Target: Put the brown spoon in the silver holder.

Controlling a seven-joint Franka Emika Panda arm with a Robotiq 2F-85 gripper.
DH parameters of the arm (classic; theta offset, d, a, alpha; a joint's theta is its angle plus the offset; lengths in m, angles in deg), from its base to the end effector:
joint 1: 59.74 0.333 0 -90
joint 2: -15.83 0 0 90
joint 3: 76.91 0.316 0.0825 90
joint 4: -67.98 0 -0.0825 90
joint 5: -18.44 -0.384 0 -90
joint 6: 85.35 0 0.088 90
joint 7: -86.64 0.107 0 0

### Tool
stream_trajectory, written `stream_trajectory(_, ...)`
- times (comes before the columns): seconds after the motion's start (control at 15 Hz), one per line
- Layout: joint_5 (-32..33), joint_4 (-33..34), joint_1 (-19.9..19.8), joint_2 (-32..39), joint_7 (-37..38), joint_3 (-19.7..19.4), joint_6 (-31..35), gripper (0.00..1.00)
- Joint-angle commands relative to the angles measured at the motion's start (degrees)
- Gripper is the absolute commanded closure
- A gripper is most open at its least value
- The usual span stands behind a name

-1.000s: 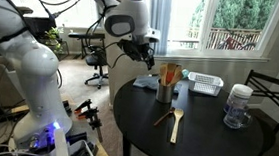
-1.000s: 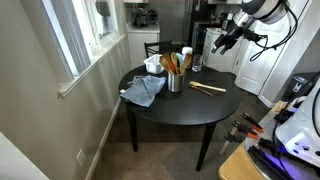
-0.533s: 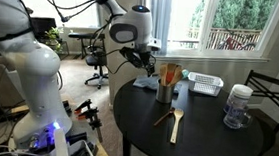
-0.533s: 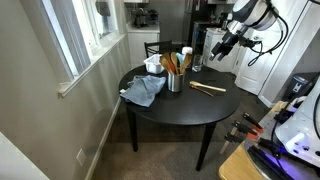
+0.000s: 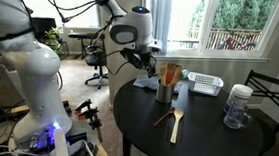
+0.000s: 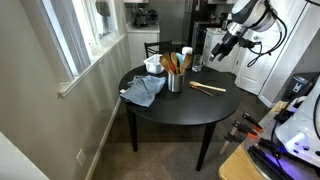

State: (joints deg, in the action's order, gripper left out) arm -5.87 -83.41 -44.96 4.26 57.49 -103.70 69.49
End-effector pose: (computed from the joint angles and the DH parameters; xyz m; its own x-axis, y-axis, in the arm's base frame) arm 0.4271 -0.1010 0.3259 0.9487 -0.1001 0.3000 -0.0325 -0.9744 -0.2222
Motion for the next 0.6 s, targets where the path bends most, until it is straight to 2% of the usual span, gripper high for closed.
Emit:
stream_trajectory(0.0, -2.2, 0.8, 1.3, 6.6, -2.0, -0.6, 5.4, 0.00)
stream_trajectory(0.2, -4.3, 2.0, 2.7, 12.9, -3.8, -0.4, 8.2, 0.00)
stream_trajectory(0.33, -8.0, 3.4, 3.5, 17.1, -7.3, 0.4, 9.4, 0.00)
stream_trajectory(0.53, -20.7, 7.3, 1.8, 22.9, -19.4, 4.4, 10.6, 0.00)
